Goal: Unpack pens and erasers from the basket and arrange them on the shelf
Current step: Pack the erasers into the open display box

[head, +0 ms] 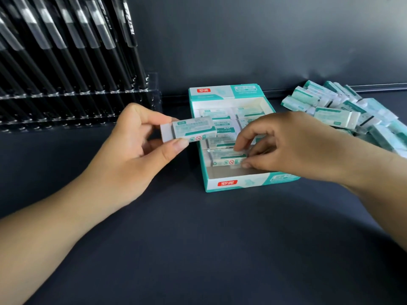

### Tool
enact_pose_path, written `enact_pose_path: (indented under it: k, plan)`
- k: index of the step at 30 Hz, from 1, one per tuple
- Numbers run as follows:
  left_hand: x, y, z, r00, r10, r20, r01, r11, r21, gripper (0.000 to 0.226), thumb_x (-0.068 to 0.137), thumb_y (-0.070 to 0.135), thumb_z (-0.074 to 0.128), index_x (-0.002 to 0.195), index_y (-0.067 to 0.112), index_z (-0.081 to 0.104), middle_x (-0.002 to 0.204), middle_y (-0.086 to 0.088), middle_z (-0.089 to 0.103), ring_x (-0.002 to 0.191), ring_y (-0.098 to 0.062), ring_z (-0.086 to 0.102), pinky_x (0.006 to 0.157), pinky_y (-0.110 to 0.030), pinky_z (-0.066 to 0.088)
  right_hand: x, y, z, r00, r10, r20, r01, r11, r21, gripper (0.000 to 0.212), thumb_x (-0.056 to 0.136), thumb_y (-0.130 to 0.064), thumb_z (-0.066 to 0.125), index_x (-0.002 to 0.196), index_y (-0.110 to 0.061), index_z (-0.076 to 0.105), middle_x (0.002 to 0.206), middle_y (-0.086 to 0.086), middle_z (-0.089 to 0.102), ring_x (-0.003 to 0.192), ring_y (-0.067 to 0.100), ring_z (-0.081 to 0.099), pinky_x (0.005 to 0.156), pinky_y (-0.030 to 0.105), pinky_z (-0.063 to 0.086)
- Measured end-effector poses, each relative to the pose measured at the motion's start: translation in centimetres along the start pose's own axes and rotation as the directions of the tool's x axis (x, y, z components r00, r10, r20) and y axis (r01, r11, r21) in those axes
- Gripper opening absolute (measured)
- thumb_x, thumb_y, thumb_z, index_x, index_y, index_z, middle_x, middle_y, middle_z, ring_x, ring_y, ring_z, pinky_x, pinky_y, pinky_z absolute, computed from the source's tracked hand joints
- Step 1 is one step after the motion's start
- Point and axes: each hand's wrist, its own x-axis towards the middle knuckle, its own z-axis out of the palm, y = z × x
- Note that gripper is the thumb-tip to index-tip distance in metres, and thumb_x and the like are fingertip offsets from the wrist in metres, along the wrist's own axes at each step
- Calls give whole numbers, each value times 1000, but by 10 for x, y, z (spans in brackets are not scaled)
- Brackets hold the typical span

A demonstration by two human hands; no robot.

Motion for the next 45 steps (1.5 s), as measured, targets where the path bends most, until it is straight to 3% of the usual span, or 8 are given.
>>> enact_pose_path:
  k: [5, 13, 19, 22, 31, 37, 41, 45]
  plan:
    - [-2, -3, 1, 999, 37, -22, -38, 999, -37, 30, 65, 38, 63, 89, 33, 45, 97, 14, 70, 99, -16, 64, 91, -43, 50, -1, -1, 0, 1000, 18, 19, -18, 1000, 13, 15, 67, -23, 70, 70, -34, 60, 77, -38, 57, 74, -14, 58, 70, 0, 38]
    - [-2, -4, 4, 995, 88, 36, -87, 996, -25, 29, 71, 31, 61, 93, 29, 41, 98, 21, 68, 94, -3, 65, 77, -13, 50, 1, -1, 6, 999, 19, -33, -20, 999, -42, 15, 56, -30, 62, 69, -24, 58, 66, -21, 63, 72, -8, 58, 71, 9, 41]
    - [-2, -6, 4, 991, 118, 61, -117, 993, -17, 28, 73, 31, 60, 93, 30, 40, 99, 21, 67, 95, -3, 65, 79, -18, 52, 2, 1, 0, 997, 76, 31, -79, 992, 103, 14, 58, -25, 70, 71, -25, 64, 74, -16, 68, 69, -6, 62, 71, 4, 44]
    - [-1, -6, 4, 987, 136, 87, -135, 991, -14, 33, 73, 35, 65, 94, 31, 40, 102, 19, 67, 97, -6, 64, 82, -22, 53, 3, 3, 1, 998, 61, -12, -60, 997, 47, 13, 67, -16, 71, 70, -24, 63, 72, -15, 67, 73, -5, 62, 74, 7, 43]
    - [-1, -1, 7, 974, 191, 122, -199, 978, 61, 31, 78, 46, 60, 97, 33, 38, 104, 24, 63, 98, 0, 62, 75, -9, 47, -2, 0, -1, 998, 56, -20, -55, 998, 38, 8, 62, -24, 67, 69, -25, 62, 71, -18, 67, 71, -7, 61, 73, 6, 43]
    - [1, 6, 10, 980, 187, 65, -192, 978, 77, 29, 71, 33, 62, 93, 32, 42, 100, 24, 66, 92, -2, 63, 74, -12, 49, -7, 5, -17, 980, -13, -196, 36, 993, 114, 18, 52, -36, 64, 67, -26, 63, 78, -29, 63, 65, -12, 59, 66, -2, 41]
    - [10, 14, 24, 978, 199, 59, -203, 977, 71, 27, 66, 41, 66, 88, 43, 50, 104, 17, 67, 100, -7, 62, 89, -36, 49, -13, 6, -27, 949, -186, -253, 240, 950, 200, 39, 52, -64, 67, 84, -42, 66, 88, -25, 66, 85, -2, 62, 80, 13, 49]
    - [23, 17, 42, 970, 227, 85, -231, 972, 46, 33, 61, 50, 72, 86, 49, 51, 101, 12, 68, 96, -6, 63, 85, -31, 47, -16, 11, -26, 912, -253, -323, 290, 954, 71, 37, 61, -54, 64, 94, -38, 68, 92, -14, 65, 88, 3, 59, 84, 22, 48]
